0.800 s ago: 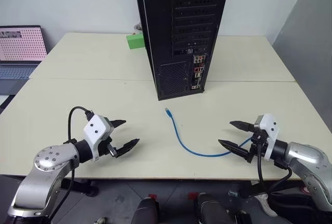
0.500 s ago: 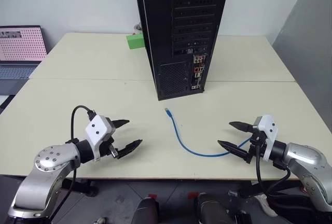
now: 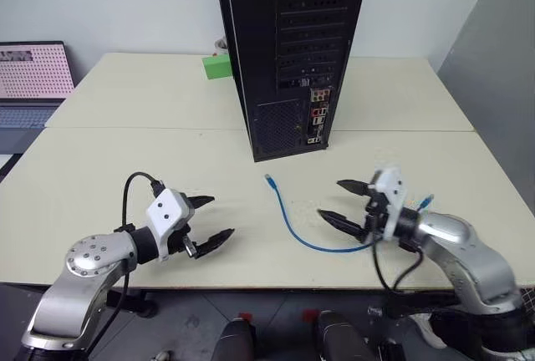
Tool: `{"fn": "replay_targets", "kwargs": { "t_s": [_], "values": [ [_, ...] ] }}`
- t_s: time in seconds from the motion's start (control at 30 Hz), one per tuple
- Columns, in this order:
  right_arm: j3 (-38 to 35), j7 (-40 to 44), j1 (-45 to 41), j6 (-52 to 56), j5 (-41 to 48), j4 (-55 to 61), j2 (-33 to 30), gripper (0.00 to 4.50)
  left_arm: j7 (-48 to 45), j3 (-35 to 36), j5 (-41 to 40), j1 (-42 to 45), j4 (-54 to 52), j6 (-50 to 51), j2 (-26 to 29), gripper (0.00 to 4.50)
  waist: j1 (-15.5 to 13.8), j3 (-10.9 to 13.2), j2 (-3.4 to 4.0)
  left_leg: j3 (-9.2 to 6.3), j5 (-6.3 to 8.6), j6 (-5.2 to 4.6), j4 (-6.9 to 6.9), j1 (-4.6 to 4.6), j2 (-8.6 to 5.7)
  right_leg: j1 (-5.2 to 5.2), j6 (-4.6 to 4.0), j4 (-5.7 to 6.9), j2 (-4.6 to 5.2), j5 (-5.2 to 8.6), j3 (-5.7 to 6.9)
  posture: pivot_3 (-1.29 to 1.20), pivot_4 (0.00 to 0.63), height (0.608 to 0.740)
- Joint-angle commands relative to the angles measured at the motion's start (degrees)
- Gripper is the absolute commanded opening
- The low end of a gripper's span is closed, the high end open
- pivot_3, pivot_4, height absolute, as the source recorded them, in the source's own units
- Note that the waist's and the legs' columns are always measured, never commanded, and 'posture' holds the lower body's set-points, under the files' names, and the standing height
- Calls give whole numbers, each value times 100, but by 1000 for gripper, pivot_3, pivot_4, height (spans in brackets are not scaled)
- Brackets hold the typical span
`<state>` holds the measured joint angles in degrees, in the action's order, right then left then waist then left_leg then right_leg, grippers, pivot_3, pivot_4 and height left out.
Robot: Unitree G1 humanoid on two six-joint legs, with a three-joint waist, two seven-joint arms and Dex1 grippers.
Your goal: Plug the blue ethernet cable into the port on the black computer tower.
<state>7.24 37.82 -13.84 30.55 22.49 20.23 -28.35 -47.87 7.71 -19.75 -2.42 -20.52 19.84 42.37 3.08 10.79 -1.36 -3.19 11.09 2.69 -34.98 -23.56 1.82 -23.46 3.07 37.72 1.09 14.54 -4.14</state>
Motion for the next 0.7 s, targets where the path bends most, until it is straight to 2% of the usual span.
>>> {"fn": "replay_targets", "kwargs": {
  "t_s": [0.03,0.27,0.47,0.6,0.63,0.67,0.7],
  "values": [
    [687,-439,-696,65,-527,-628,709,4500,-93,0,-107,248,159,-93,-64,4475,11,-1,-1,0,0,0,0,1,0,-1,0,0,-1,0,0,0,150,740],
    [1316,-760,-1529,3,-1061,-1828,1836,4500,-160,51,-170,508,396,-9,-43,4475,17,-1,-2,-1,0,0,1,-8,1,-9,6,6,-2,-5,1,0,150,740],
    [1395,-1149,-1755,-150,-1574,-2735,2242,4500,-145,70,-190,542,302,76,17,4475,9,-2,-3,-5,0,0,0,-6,1,-8,25,9,-2,-16,4,0,150,740],
    [1278,-1323,-1774,-150,-1720,-2902,2352,3791,-125,95,-201,547,250,143,47,4500,17,-2,-3,-5,0,0,0,-6,1,-9,25,10,-2,-16,4,0,150,740],
    [1267,-1329,-1765,-172,-1758,-2888,2351,3416,-122,94,-194,533,241,142,50,4500,17,-2,-3,-6,0,0,0,-4,1,-9,25,14,-2,-16,4,0,150,740],
    [1263,-1329,-1759,-191,-1785,-2878,2348,3336,-121,93,-189,523,235,139,52,4500,18,-2,-3,-6,0,0,0,-4,1,-9,25,15,-2,-16,4,0,150,740],
    [1260,-1322,-1749,-179,-1794,-2837,2343,3036,-122,97,-186,514,233,135,54,4500,19,-2,-3,-6,0,0,0,-4,1,-10,25,15,-2,-16,4,0,150,740]
  ]
}}
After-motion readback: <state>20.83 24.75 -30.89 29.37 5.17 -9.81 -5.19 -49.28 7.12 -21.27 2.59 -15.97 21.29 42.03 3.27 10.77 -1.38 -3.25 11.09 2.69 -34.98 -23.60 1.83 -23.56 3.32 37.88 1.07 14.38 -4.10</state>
